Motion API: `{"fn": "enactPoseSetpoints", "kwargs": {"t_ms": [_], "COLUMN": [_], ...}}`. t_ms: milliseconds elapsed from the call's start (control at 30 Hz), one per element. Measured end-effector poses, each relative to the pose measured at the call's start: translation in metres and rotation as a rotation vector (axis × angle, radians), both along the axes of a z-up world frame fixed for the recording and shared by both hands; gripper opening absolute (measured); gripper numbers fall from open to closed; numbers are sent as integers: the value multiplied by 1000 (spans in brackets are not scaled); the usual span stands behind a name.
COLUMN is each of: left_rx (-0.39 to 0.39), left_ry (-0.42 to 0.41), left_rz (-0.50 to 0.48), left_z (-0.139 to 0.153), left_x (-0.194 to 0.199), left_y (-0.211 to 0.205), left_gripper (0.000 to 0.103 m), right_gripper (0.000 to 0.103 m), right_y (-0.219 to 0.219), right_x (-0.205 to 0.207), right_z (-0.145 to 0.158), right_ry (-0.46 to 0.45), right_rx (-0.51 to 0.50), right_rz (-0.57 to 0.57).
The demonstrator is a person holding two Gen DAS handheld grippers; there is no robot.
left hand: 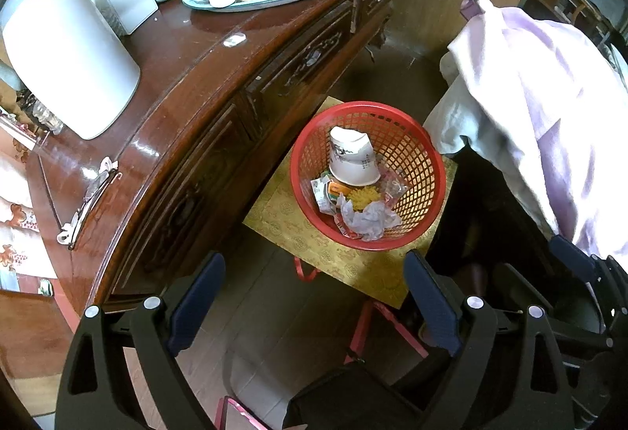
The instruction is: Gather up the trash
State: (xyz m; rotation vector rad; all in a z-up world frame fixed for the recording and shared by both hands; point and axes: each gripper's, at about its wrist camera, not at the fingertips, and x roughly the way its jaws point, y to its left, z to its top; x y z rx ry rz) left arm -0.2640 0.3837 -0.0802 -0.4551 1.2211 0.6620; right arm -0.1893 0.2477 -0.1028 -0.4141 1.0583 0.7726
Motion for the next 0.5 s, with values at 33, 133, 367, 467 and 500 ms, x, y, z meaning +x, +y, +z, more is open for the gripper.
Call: {"fn": "enactPoseSetpoints", "kwargs": {"t_ms": [33, 133, 367, 467, 500], "left_rx": [0, 0, 1, 0, 0], "left_ry": [-1, -1, 1, 1, 1], "left_rz": [-1, -6, -12, -11, -12], "left_z": [0, 0, -2, -2, -2], "left_x": [0, 0, 2, 3, 3], "left_y": [0, -1, -2, -2, -2], "left_gripper": [91, 91, 91, 91, 91], "right_gripper": [74, 74, 74, 74, 74], "right_y": [0, -1, -2, -1, -2], "right_x": [0, 1, 1, 1, 2], "right_z": [0, 0, -1, -1, -1], "right_ry": [0, 1, 2, 6, 6], "right_rx": [-1, 0, -1, -3, -2], "right_rz": [0, -2, -1, -3, -4]}}
